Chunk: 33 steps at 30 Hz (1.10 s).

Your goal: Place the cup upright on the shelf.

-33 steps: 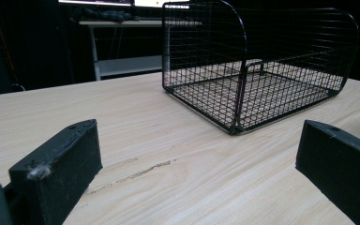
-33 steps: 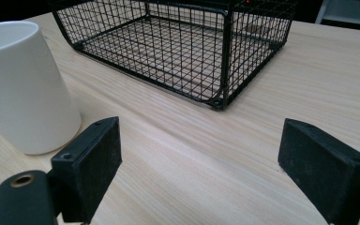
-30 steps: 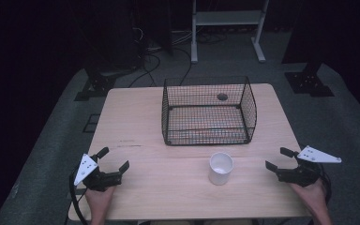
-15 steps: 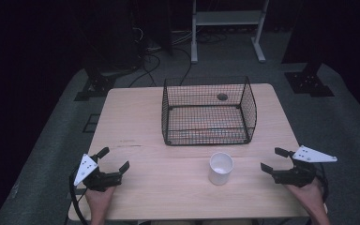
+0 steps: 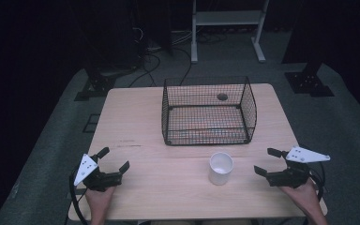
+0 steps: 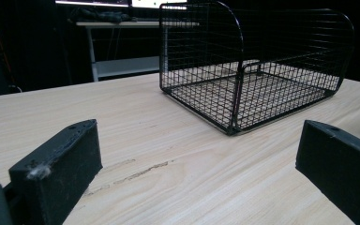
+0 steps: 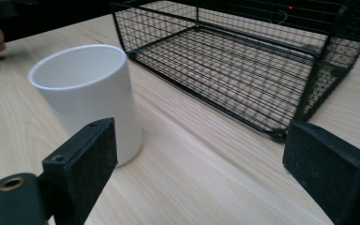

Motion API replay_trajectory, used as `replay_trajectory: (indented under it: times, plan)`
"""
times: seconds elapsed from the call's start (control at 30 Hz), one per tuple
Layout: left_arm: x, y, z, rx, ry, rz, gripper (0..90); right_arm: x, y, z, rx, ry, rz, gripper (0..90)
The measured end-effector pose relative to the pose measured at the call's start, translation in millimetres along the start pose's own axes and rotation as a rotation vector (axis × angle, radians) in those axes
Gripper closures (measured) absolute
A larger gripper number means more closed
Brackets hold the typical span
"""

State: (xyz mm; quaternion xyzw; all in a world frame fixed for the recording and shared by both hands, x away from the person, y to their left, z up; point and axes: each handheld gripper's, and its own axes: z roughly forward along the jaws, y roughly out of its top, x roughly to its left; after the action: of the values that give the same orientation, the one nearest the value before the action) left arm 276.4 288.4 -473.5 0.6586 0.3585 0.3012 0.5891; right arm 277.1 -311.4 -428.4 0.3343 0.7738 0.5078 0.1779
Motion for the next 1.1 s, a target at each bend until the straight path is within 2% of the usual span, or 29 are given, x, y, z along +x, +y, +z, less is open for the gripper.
replay_trajectory:
  times: [0.13,0.7,0.87,0.93,1.1]
  plan:
    - [0.2,0.0,0.0,0.0,-0.001,0.0,0.0,8.9,7.6,5.3,-0.005,0.034,-0.017,9.3]
    - [0.0,0.0,-0.2,-0.001,-0.001,0.0,0.0,37.9,20.4,33.4,0.041,0.173,-0.07,8.3]
    - [0.2,0.0,-0.2,-0.002,-0.001,-0.001,0.0,43.1,22.5,38.8,0.049,0.191,-0.082,8.2]
    - [0.0,0.0,-0.2,-0.001,-0.001,0.0,0.0,46.5,23.1,42.1,0.052,0.209,-0.085,4.1]
    - [0.1,0.0,-0.2,-0.001,-0.001,-0.001,0.0,52.9,25.0,48.5,0.064,0.226,-0.101,3.1]
